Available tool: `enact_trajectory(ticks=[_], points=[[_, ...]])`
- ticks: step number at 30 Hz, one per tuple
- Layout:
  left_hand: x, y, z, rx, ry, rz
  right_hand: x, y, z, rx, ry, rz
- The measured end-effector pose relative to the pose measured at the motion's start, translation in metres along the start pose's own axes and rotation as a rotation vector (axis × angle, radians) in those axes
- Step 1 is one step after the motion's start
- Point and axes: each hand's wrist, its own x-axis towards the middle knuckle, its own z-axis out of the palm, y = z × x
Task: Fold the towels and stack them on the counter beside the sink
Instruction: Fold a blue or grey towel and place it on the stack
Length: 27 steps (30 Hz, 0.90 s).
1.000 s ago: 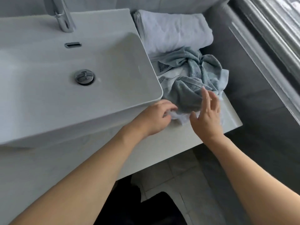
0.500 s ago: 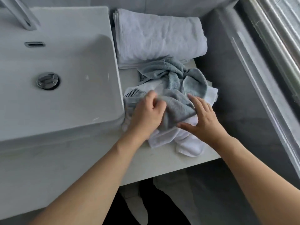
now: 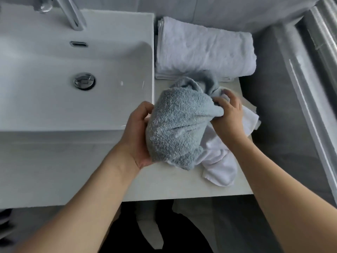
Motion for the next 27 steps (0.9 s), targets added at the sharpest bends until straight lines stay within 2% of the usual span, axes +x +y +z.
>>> enact_trajectory(ticks=[2, 4, 6, 9, 11, 12, 14, 16, 19, 24, 27], points=[[-0.012, 0.007, -0.017, 0.032, -0.038, -0.066, 0.0, -0.015, 0.007, 0.239, 0.02, 0.069], [-0.028, 0.014, -0.035, 0.109, -0.068, -0.128, -0.004, -0.04, 0.009, 0.601, 0.069, 0.31], [-0.044, 0.019, -0.052, 0.264, -0.092, -0.24, -0.013, -0.06, 0.013, 0.838, 0.079, 0.508], [-0.058, 0.024, -0.075, 0.577, 0.042, -0.359, -0.037, -0.086, 0.022, 1.083, -0.014, 0.661], [-0.066, 0.032, -0.091, 0.622, 0.202, -0.313, -0.048, -0.114, 0.025, 1.205, 0.042, 0.58], [-0.071, 0.038, -0.1, 0.591, 0.272, -0.277, -0.051, -0.129, 0.026, 1.218, 0.064, 0.494], [-0.085, 0.054, -0.12, 0.516, 0.378, -0.215, -0.06, -0.153, 0.034, 1.089, 0.0, 0.393], [-0.099, 0.072, -0.141, 0.459, 0.456, -0.16, -0.075, -0.166, 0.055, 0.912, -0.166, 0.462], [-0.121, 0.093, -0.174, 0.436, 0.551, -0.084, -0.1, -0.179, 0.095, 0.811, -0.374, 0.55], [-0.147, 0.112, -0.223, 0.431, 0.694, -0.021, -0.133, -0.207, 0.151, 0.8, -0.59, 0.599], [-0.165, 0.121, -0.246, 0.451, 0.746, 0.03, -0.132, -0.227, 0.181, 0.83, -0.638, 0.578]])
